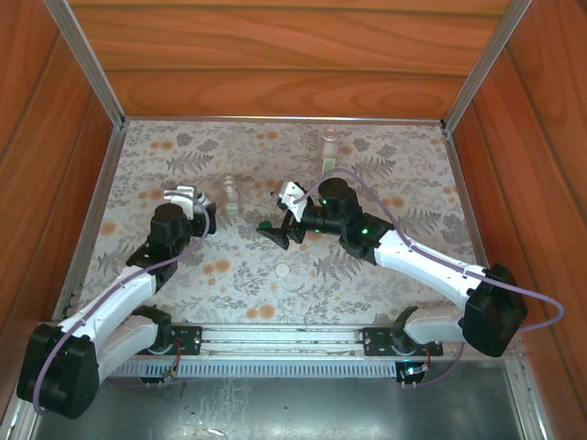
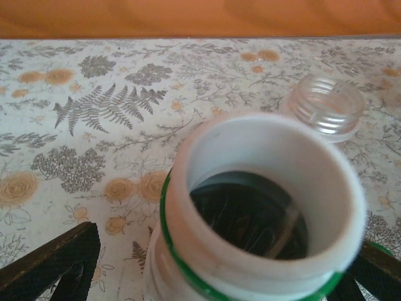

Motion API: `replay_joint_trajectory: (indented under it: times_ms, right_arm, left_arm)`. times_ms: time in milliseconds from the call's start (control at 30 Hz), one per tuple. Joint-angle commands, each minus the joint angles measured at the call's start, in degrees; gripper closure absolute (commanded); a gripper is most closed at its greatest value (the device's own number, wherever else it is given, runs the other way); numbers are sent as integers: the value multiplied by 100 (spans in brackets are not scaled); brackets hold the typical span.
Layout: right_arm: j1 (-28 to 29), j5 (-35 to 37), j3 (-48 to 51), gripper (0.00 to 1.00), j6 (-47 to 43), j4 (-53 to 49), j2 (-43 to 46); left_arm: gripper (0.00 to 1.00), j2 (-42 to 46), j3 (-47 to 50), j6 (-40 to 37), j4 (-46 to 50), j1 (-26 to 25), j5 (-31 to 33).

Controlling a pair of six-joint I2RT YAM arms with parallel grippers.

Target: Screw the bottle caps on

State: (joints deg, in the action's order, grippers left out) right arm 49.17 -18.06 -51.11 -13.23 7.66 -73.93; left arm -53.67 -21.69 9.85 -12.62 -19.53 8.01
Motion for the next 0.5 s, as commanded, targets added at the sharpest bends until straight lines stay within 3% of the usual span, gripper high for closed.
replay_joint_trajectory:
  times_ms: [0, 233, 467]
  right_arm:
    - [62, 46, -53, 0, 4, 71, 48]
    - [65, 49, -39, 0, 103, 128, 37]
    - [62, 198, -22, 0, 164, 162, 6]
  left_arm:
    - [11, 6, 115, 175, -345, 76, -23]
    - [17, -235, 157, 207, -491, 120, -191]
    - [35, -377, 119, 185, -504, 116, -333]
